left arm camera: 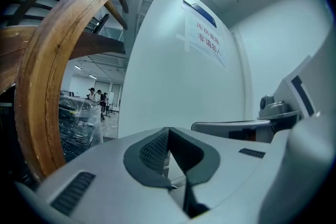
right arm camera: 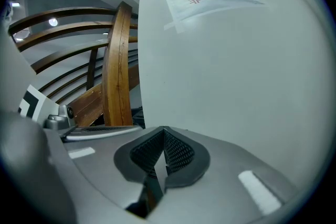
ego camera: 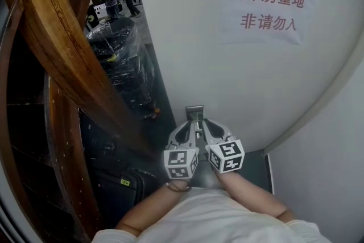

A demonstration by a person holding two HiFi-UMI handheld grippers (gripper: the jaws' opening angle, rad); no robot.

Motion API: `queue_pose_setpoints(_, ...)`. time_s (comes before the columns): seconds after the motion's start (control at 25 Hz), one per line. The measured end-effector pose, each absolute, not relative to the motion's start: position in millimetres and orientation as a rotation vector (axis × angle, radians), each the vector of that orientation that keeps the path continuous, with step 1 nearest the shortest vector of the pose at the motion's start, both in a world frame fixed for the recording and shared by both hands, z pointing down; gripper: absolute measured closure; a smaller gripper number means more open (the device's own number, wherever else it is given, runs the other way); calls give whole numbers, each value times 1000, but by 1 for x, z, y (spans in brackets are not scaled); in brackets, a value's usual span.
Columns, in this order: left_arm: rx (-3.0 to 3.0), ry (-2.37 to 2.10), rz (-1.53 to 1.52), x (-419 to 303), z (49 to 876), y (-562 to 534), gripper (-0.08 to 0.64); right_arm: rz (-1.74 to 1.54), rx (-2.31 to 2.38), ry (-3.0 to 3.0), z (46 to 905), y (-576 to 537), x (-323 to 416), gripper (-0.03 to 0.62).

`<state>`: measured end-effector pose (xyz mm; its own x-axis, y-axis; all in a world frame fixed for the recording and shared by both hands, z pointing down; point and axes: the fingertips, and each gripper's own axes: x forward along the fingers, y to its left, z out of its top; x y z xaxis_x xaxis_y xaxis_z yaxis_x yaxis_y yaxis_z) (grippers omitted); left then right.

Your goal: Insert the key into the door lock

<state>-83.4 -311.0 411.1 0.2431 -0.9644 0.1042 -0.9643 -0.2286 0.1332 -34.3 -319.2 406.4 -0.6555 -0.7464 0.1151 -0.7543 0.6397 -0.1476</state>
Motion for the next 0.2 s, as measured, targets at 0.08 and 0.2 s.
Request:
queue_pose_setpoints(0.08,2338,-1836,2,-82,412,-313,552,283,1283,-2806,407,-321,-33,592)
queue_pose_setpoints(0.2,2335,-1842,7,-81,414,-314,552,287,1279,-2803,410,-323,-30,592)
